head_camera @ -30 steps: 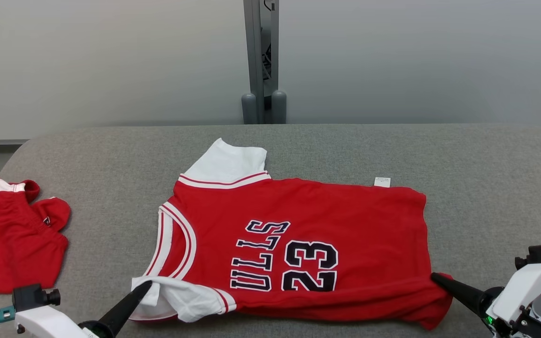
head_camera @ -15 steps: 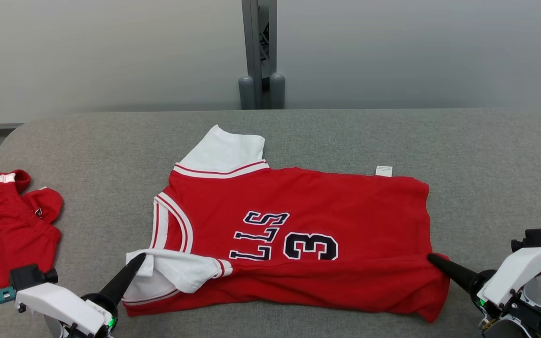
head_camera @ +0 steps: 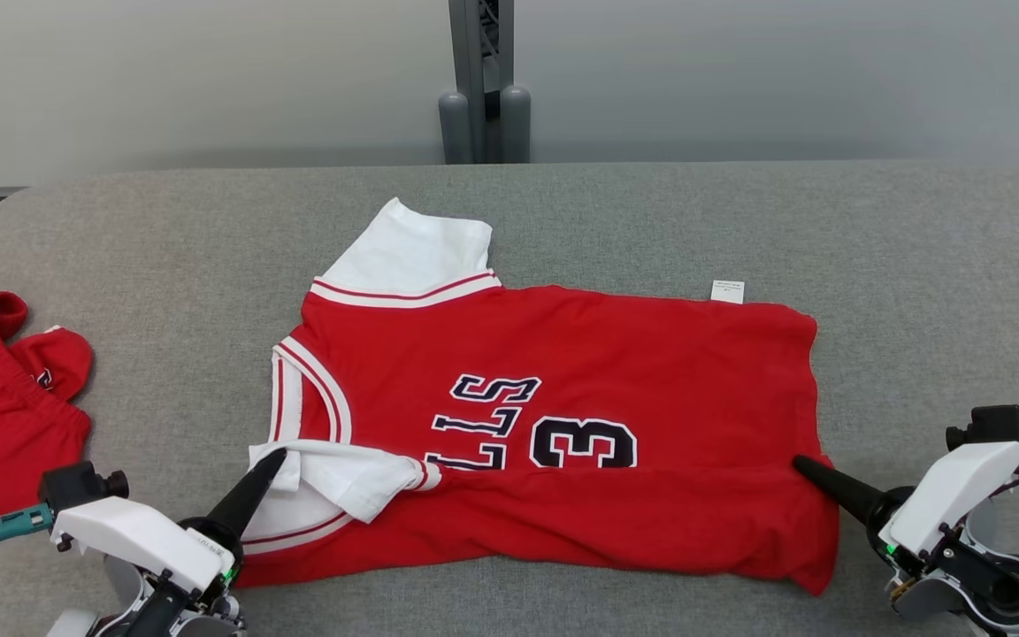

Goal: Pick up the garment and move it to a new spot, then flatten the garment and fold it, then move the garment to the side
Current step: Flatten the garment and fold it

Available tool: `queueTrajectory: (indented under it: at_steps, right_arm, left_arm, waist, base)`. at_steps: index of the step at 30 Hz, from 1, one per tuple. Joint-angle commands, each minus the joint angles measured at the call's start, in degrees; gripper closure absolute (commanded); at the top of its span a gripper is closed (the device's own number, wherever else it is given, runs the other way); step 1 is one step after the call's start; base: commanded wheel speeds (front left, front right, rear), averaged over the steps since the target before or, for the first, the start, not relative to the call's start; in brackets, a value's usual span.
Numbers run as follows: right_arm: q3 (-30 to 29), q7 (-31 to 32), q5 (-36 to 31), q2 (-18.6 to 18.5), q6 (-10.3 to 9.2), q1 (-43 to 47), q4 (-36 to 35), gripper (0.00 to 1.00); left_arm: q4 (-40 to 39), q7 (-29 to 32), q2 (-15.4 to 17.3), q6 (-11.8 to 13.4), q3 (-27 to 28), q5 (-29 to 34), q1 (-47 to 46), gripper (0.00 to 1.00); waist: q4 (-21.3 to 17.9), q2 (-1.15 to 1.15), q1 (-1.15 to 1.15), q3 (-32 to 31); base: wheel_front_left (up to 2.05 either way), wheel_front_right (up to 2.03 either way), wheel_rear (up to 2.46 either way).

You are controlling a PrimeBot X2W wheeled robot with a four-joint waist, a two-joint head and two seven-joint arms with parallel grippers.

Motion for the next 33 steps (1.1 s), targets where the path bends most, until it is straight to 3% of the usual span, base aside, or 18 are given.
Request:
queueTrajectory:
  at_steps: [1, 4, 5, 6, 7, 8, 22, 27, 33]
  right_arm:
    - [-0.1, -0.2, -0.5, 0.0, 0.05, -0.6, 0.4, 1.00]
    - [0.0, 0.7, -0.7, 0.3, 0.05, -0.7, 1.1, 1.00]
    - [0.0, 0.9, -0.7, 0.4, 0.05, -0.8, 1.3, 0.80]
    - [-0.1, 0.9, -1.0, 0.5, 0.05, -1.0, 1.4, 0.52]
    - [-0.1, 0.9, -1.0, 0.5, 0.05, -1.0, 1.4, 0.52]
    - [-0.1, 1.0, -0.8, 0.6, 0.05, -0.9, 1.8, 0.00]
    - [-1.7, -4.3, -4.4, -0.3, 0.05, -0.5, 2.4, 0.00]
    - [-2.1, -11.0, -8.6, -1.4, 0.05, 0.5, 1.7, 0.00]
    - [-0.9, -20.8, -14.1, -1.5, 0.05, 3.3, 0.9, 0.00]
  left_arm:
    - [0.8, -0.2, 0.1, -0.3, -0.1, 0.8, -1.3, 1.00]
    - [2.6, -0.7, -0.5, -0.4, -0.5, 1.4, -2.3, 0.97]
    - [3.3, -0.9, -0.6, -0.3, -0.6, 1.7, -2.7, 0.72]
    - [4.0, -1.0, -0.8, -0.3, -0.6, 2.0, -3.0, 0.33]
    - [4.0, -1.0, -0.8, -0.3, -0.6, 2.0, -3.0, 0.33]
    - [4.6, -1.4, -1.1, -0.3, -0.7, 2.3, -3.3, 0.00]
    - [9.6, -3.6, -2.8, -0.5, 0.0, 2.6, -3.8, 0.00]
    - [8.0, -6.1, -3.0, -0.5, 0.4, 3.2, -1.9, 0.00]
    - [5.7, -14.5, -3.3, -0.5, 0.1, 8.1, 0.6, 0.00]
  waist:
    - [0.0, 0.00, 0.00, 0.7]
    - [0.1, 0.00, 0.00, 1.2]
    - [0.1, 0.00, 0.00, 1.3]
    - [0.2, 0.00, 0.00, 1.3]
    - [0.2, 0.00, 0.00, 1.3]
    - [0.2, 0.00, 0.00, 1.4]
    - [0.0, 0.00, 0.00, -1.9]
    - [-0.1, 0.00, 0.00, -3.9]
    - [0.0, 0.00, 0.00, -6.0]
  base:
    - [0.00, 0.00, 0.00]
    - [0.00, 0.00, 0.00]
    - [0.00, 0.00, 0.00]
    - [0.00, 0.00, 0.00]
    - [0.00, 0.00, 0.00]
    - [0.00, 0.00, 0.00]
    - [0.00, 0.00, 0.00]
    - [0.00, 0.00, 0.00]
    - [0.00, 0.00, 0.00]
